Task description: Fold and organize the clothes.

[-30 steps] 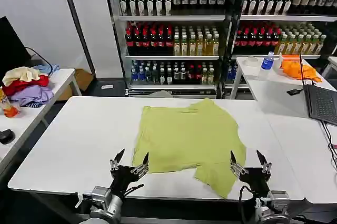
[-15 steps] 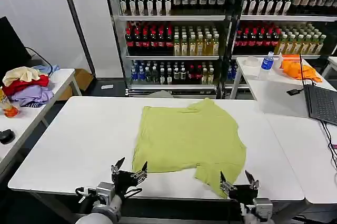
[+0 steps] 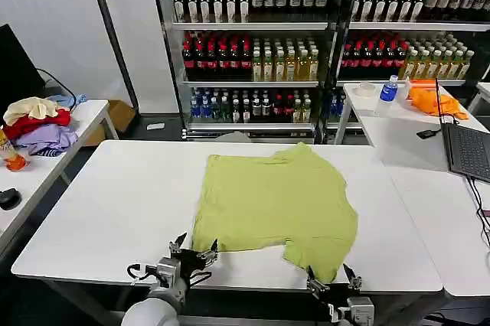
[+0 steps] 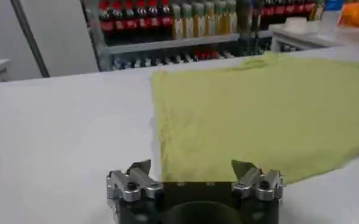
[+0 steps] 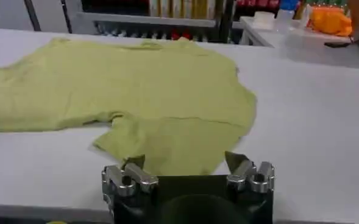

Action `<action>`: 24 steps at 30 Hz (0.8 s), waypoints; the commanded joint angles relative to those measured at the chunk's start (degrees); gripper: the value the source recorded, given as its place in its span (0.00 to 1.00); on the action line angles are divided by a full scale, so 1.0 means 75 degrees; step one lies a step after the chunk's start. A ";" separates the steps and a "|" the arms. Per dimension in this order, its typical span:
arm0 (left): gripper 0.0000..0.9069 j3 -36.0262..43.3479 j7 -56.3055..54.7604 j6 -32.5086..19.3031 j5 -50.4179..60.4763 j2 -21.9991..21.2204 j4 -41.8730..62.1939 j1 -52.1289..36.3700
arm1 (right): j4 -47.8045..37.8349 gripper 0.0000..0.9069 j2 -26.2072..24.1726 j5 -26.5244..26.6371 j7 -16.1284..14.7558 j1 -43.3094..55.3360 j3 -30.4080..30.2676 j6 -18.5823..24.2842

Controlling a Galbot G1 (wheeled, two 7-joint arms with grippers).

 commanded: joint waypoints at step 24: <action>0.02 0.0022 0.0099 0.0048 -0.0407 0.0120 0.0293 0.0013 | 0.0056 0.00 -0.0079 -0.0064 -0.0160 -0.0104 0.0014 0.0216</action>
